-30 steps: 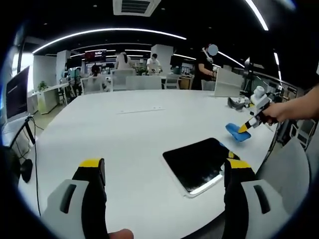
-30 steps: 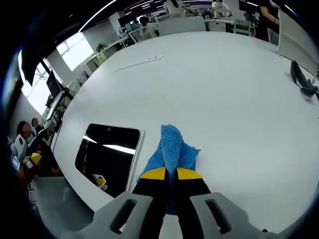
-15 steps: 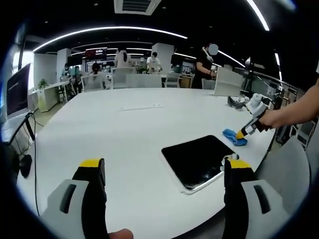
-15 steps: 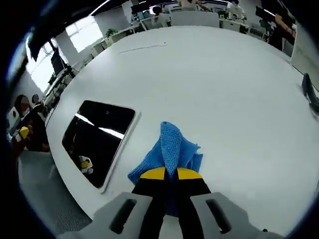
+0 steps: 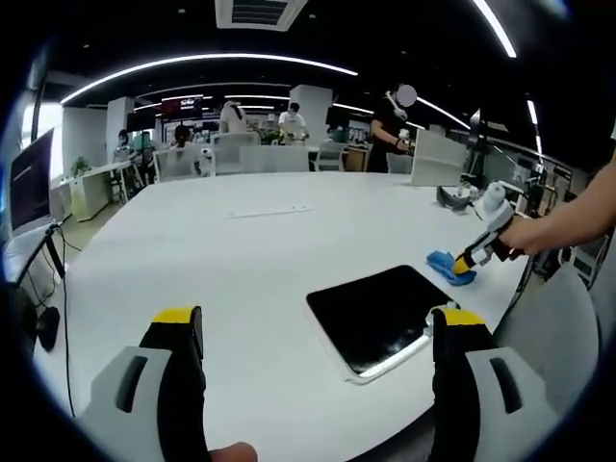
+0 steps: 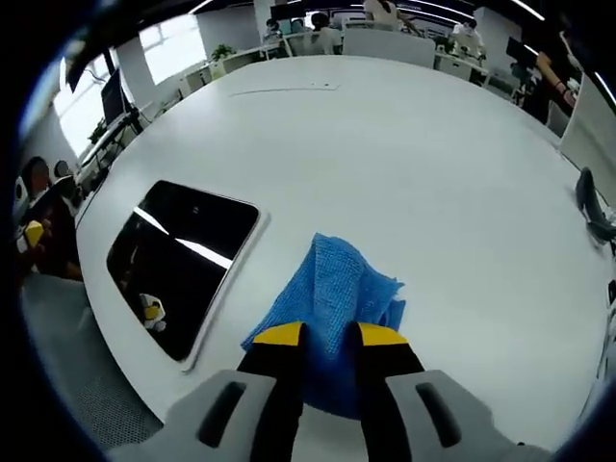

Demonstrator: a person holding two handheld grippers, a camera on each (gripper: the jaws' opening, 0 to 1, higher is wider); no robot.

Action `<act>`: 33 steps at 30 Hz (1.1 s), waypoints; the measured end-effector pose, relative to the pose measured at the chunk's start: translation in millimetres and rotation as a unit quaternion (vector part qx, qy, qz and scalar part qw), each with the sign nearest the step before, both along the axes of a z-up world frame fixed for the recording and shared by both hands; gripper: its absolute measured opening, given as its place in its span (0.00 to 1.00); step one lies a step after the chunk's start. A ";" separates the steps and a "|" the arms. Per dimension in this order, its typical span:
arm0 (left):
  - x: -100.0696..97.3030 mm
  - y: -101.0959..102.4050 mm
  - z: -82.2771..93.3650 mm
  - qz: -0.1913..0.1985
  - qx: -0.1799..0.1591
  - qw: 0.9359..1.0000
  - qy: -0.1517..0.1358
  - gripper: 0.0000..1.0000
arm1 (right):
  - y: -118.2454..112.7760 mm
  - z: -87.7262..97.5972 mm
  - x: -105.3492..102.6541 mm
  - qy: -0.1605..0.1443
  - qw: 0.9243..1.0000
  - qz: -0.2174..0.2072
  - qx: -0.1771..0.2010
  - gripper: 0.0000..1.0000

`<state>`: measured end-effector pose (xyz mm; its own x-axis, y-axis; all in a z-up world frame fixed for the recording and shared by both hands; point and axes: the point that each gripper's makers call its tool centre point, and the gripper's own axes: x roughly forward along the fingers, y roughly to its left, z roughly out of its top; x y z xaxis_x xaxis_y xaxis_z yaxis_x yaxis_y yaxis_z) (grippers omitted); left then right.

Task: Wipe the mirror surface with the cleaning cloth until all visible marks leave the cleaned area.

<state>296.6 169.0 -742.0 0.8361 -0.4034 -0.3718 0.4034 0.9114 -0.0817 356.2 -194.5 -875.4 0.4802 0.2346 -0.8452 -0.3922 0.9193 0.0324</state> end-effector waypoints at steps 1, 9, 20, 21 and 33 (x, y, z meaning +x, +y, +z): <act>0.4 0.3 0.3 0.000 0.000 1.000 -0.001 0.99 | 0.3 -0.1 0.3 -0.003 1.000 0.002 -0.003 0.16; -0.1 7.1 1.3 0.001 0.002 1.000 -0.002 0.99 | -1.3 2.8 -1.7 -0.014 0.998 0.040 0.054 0.17; -1.9 19.2 6.8 -0.005 0.009 1.000 -0.001 0.99 | -15.6 49.2 4.9 -0.086 0.992 0.030 0.091 0.66; -1.7 19.7 8.4 -0.005 0.009 1.000 -0.001 0.99 | -17.6 52.0 2.0 -0.087 0.991 0.027 0.095 0.73; -15.1 43.5 6.8 0.008 0.020 1.000 0.002 0.99 | -77.1 77.1 -31.3 -0.163 0.978 0.030 0.130 0.95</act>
